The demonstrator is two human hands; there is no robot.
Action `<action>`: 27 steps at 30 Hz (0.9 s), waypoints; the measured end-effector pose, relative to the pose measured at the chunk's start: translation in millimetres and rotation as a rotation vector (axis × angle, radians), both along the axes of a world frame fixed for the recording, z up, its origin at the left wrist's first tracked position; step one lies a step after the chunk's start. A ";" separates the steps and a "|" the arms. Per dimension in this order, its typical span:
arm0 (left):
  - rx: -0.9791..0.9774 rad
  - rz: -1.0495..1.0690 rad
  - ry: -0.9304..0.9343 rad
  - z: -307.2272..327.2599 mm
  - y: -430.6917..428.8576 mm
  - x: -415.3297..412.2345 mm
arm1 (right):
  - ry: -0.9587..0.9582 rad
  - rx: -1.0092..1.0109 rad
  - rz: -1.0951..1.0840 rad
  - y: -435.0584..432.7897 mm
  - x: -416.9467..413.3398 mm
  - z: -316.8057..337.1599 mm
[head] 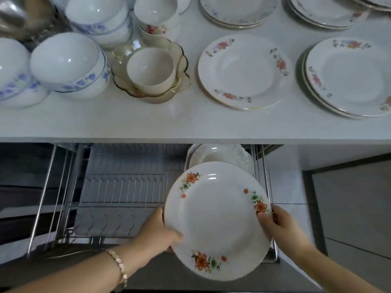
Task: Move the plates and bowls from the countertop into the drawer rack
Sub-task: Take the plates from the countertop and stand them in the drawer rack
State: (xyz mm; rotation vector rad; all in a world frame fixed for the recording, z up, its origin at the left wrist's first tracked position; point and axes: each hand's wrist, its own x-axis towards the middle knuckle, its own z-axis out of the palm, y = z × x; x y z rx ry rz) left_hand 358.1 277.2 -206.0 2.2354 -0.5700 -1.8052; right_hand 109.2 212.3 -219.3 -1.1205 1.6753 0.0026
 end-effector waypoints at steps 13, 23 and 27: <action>0.037 -0.162 -0.303 -170.7 -101.3 12.0 | 0.171 0.071 -0.411 -39.4 46.0 -156.4; -0.055 -0.179 -0.496 -221.7 -154.2 2.4 | 0.250 -0.067 -0.619 -71.0 61.0 -196.9; -0.087 -0.263 -0.490 -219.1 -153.4 -4.2 | 0.303 0.002 -0.638 -71.2 63.8 -197.2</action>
